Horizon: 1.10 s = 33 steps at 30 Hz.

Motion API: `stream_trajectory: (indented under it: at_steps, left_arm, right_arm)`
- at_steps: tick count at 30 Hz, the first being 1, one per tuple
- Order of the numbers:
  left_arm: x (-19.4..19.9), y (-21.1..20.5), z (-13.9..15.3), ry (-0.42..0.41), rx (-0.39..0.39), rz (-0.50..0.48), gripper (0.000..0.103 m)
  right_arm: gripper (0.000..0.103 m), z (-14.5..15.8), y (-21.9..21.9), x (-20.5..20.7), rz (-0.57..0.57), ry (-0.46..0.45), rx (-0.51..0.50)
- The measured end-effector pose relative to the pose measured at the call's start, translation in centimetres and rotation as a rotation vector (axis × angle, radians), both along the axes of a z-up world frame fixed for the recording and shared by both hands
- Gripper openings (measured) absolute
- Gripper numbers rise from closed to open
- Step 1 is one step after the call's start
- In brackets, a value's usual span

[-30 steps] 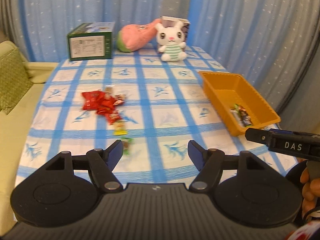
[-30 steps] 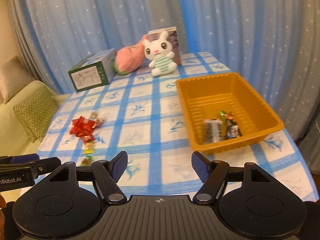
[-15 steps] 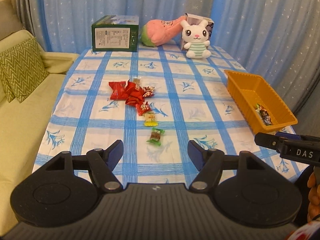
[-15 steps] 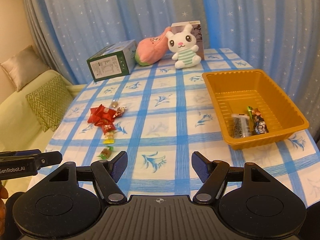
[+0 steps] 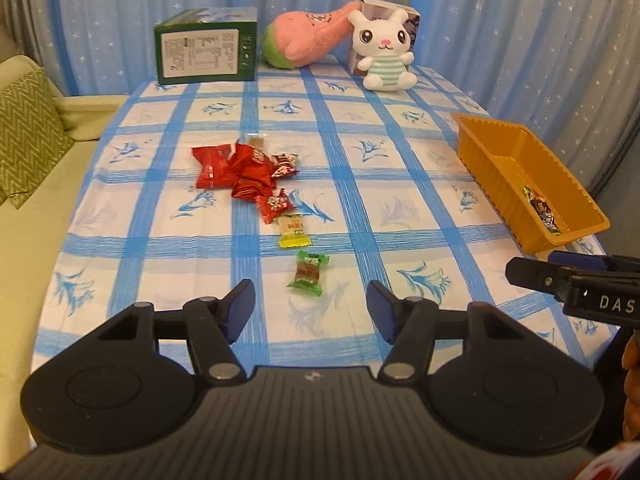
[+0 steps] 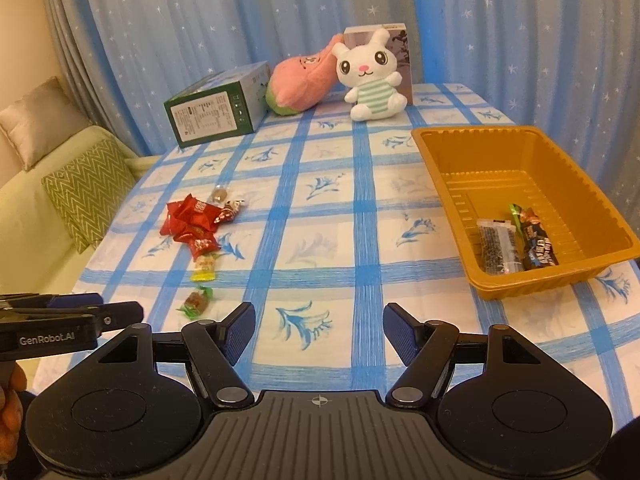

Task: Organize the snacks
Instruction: 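Grasp the green-wrapped candy with the left tool while the right tool grasps the yellow candy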

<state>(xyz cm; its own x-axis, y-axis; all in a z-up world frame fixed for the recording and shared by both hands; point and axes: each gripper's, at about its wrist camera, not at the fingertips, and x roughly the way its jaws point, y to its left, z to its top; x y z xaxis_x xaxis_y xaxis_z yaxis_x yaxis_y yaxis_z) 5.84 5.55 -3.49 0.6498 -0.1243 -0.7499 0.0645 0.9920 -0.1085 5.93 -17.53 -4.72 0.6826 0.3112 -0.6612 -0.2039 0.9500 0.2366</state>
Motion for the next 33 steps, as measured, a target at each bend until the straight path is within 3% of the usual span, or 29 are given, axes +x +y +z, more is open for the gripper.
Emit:
stream_trajectory:
  at_steps: [13, 19, 26, 33]
  left_arm:
    - [6.2, -0.6, -5.6, 0.070, 0.016, -0.074, 0.038]
    - [7.1, -1.1, -6.9, 0.085, 0.058, -0.108, 0.020]
    - [6.7, -0.5, -6.3, 0.055, 0.080, -0.070, 0.018]
    - [6.9, 3.0, -3.8, 0.015, 0.082, 0.036, 0.018]
  right_arm:
    - [0.070, -3.1, 0.9, 4.7, -0.008, 0.060, -0.007]
    - [0.070, -4.1, 1.1, 6.1, -0.010, 0.080, -0.005]
    - [0.070, -4.6, 2.1, 7.6, 0.001, 0.087, 0.000]
    - [0.070, -4.7, 6.3, 9.2, 0.112, 0.046, 0.035]
